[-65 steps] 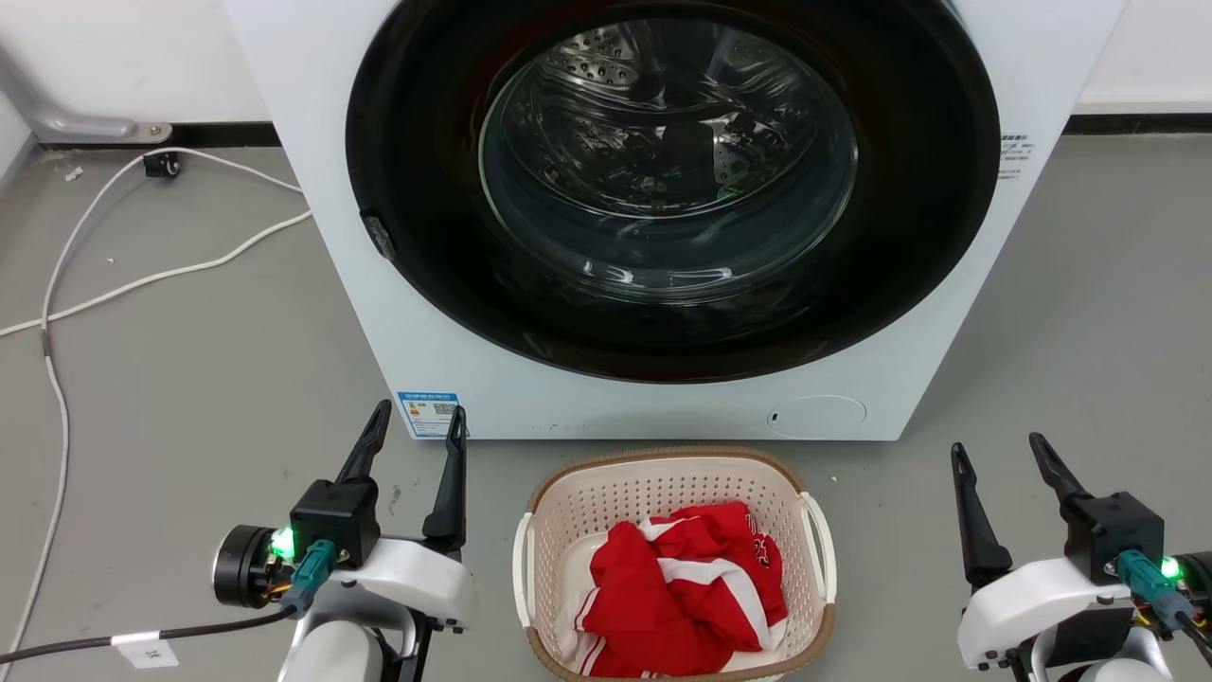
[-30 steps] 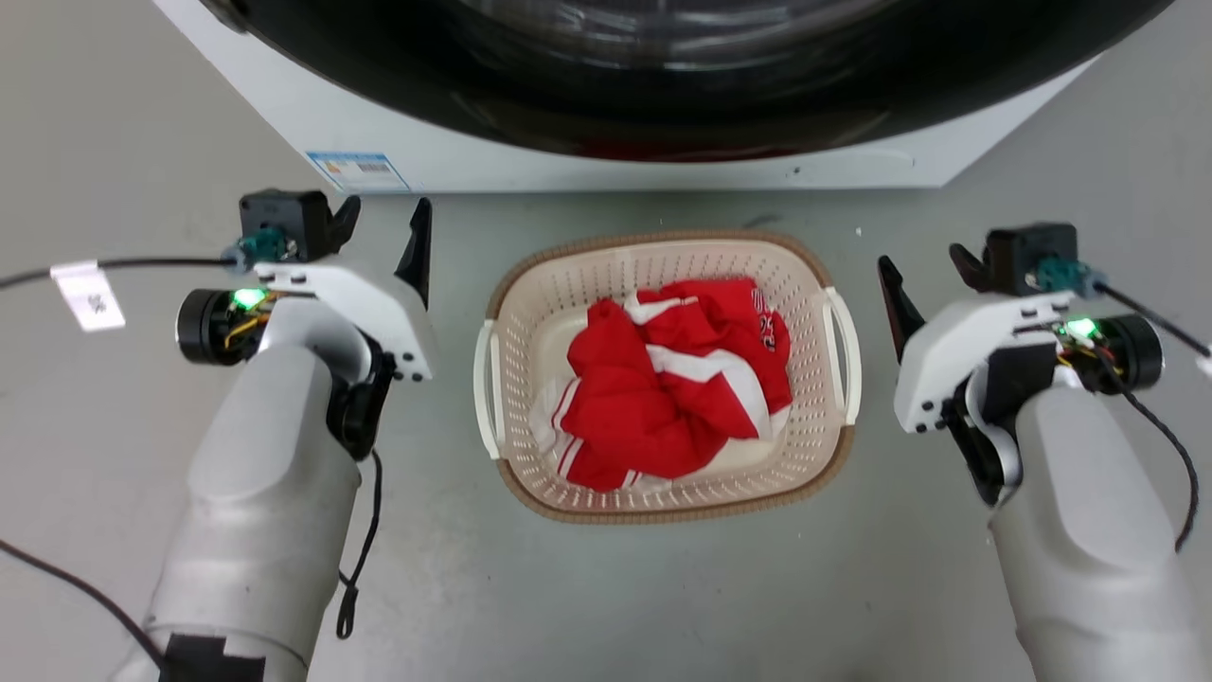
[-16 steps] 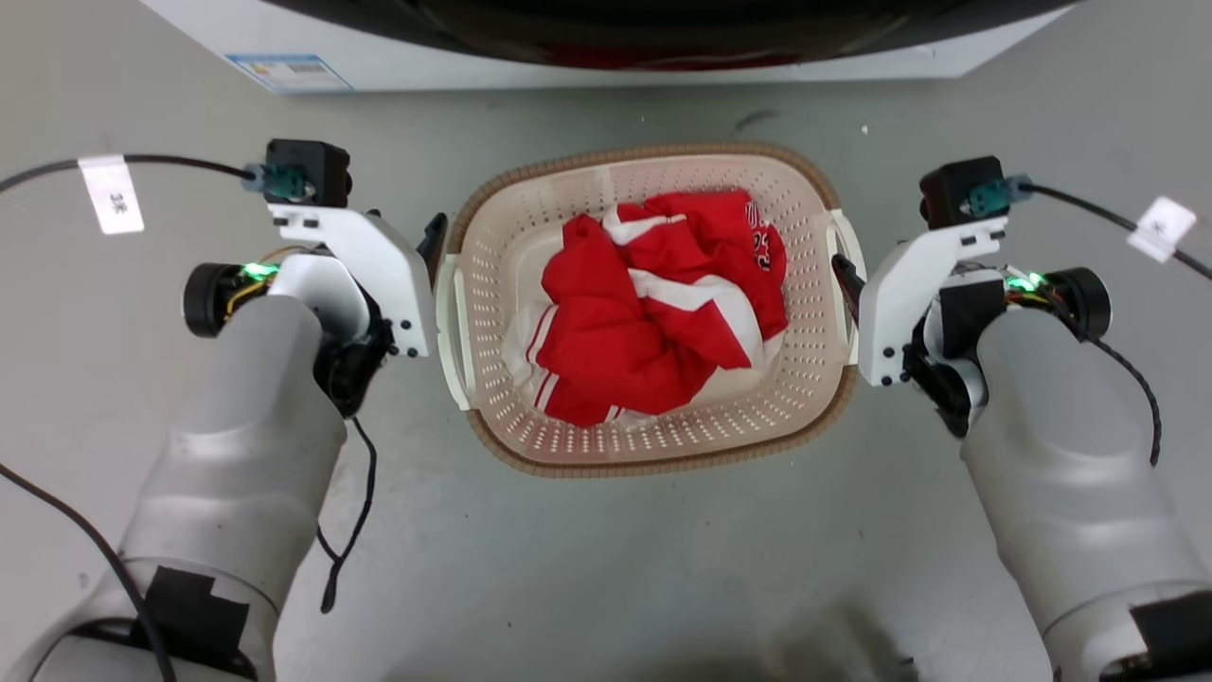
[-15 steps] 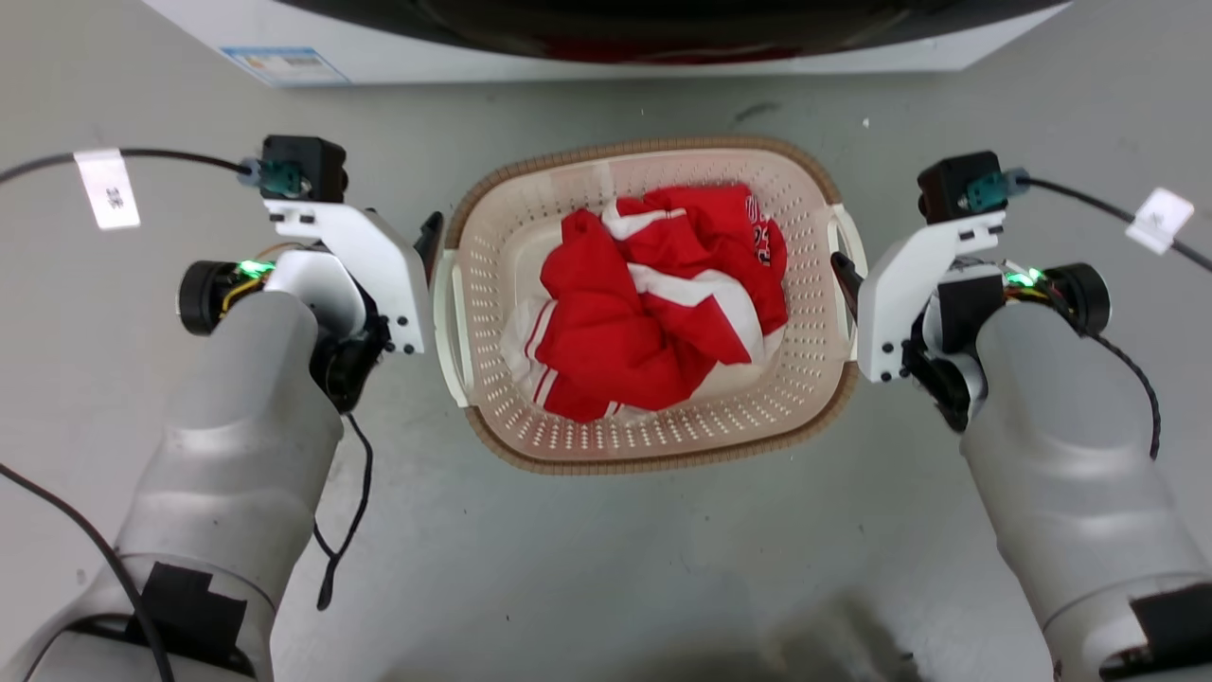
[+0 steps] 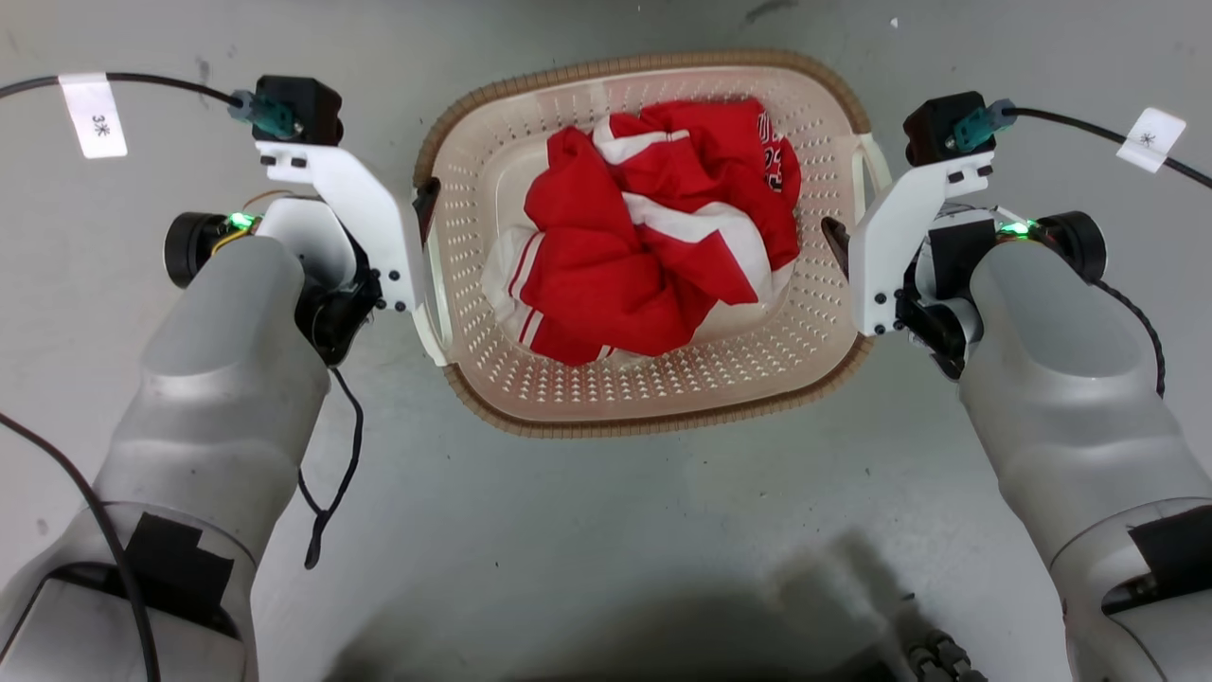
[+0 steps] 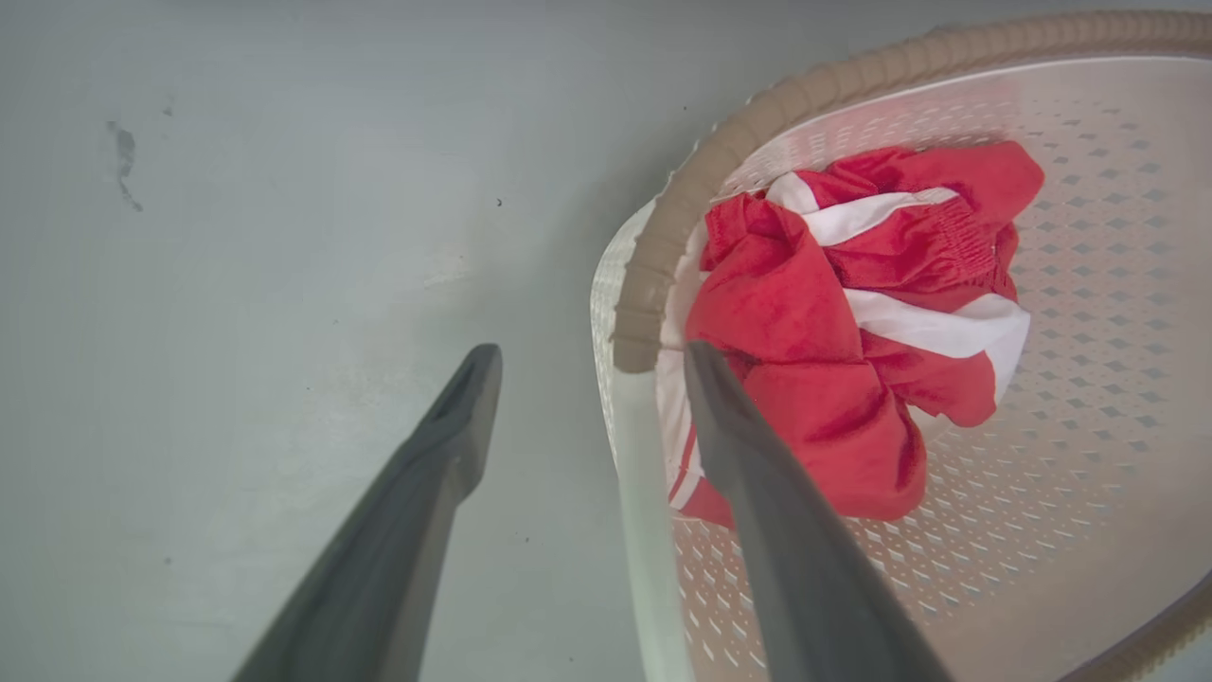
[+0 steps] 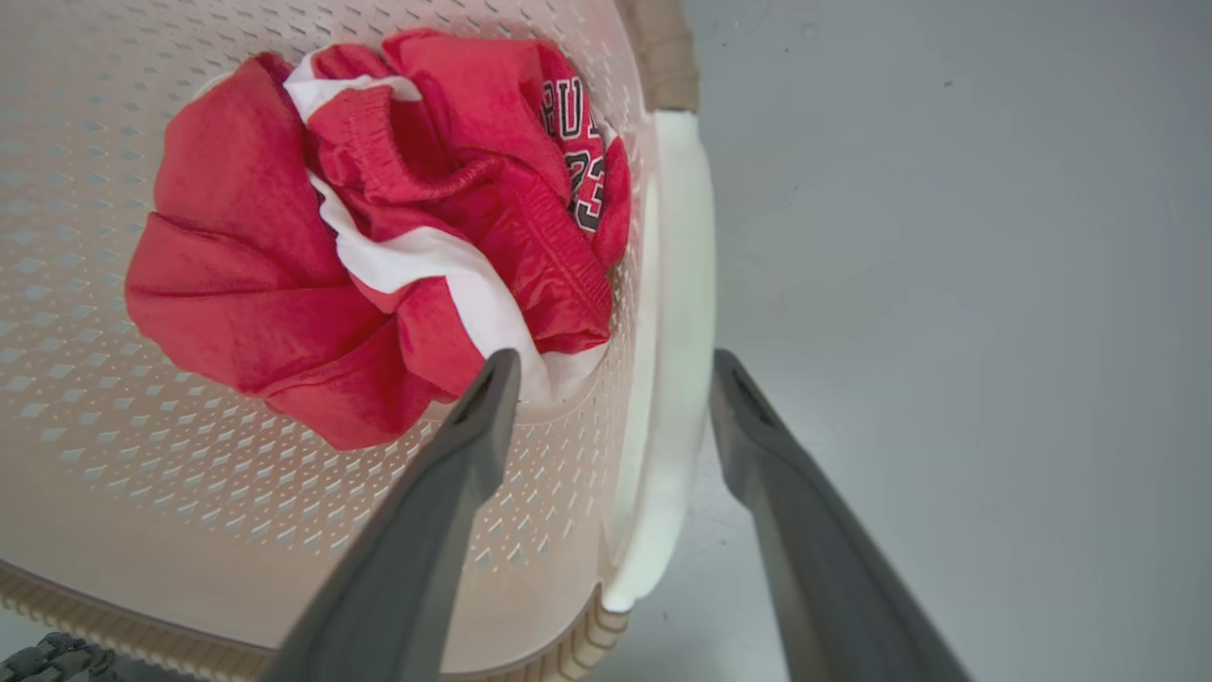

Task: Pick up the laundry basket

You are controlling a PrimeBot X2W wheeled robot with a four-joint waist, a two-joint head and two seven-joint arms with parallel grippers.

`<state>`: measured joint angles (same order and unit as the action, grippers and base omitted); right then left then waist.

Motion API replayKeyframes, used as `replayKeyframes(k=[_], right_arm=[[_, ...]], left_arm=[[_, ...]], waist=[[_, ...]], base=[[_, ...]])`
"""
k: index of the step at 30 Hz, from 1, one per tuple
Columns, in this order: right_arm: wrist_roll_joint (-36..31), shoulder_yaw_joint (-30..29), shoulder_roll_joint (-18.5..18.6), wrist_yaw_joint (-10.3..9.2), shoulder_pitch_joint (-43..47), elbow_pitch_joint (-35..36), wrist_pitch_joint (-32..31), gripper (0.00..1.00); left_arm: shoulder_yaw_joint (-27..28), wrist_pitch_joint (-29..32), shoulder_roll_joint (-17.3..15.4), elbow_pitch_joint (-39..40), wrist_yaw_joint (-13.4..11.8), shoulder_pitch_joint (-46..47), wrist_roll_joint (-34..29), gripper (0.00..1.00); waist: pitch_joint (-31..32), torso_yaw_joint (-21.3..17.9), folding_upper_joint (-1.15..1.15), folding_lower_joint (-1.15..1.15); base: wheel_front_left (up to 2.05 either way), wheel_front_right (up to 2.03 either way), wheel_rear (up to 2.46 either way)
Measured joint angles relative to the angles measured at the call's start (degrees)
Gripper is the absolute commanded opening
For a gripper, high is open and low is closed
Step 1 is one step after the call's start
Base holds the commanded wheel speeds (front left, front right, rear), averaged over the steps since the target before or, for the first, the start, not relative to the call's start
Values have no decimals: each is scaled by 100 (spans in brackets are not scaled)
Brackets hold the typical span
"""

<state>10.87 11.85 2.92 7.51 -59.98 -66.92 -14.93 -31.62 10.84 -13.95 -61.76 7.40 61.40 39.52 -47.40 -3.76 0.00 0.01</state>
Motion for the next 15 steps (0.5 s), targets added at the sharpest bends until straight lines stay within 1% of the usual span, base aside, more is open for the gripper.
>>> replayKeyframes(k=[10, 11, 12, 13, 14, 15], right_arm=[[320, 213, 0, 0, -240, -342, 289, 99], [356, 224, 1, 0, -242, -361, 324, 50], [423, 240, 1, 0, -241, -379, 339, 35], [481, 266, 2, 0, -241, -387, 370, 0], [526, 304, 2, 0, -243, -390, 396, 0], [597, 353, 3, -4, -247, -399, 378, 0]], left_arm=[[-376, -113, 85, -257, 1, 194, 374, 100], [-414, -121, 89, -276, 0, 221, 413, 100], [-442, -123, 97, -280, 0, 238, 468, 54], [-474, -123, 120, -285, 1, 244, 524, 23], [-514, -76, 143, -285, 0, 244, 575, 0], [-546, -49, 160, -280, 1, 243, 626, 0]], waist=[[-349, 6, 0, 0], [-365, 9, 0, 0], [-379, 11, 0, 0], [-391, 16, 0, 0], [-399, 22, 0, 0], [-404, 28, 0, 0]], base=[[0, 0, 0], [0, 0, 0], [0, 0, 0], [0, 0, 0], [0, 0, 0], [0, 0, 0]])
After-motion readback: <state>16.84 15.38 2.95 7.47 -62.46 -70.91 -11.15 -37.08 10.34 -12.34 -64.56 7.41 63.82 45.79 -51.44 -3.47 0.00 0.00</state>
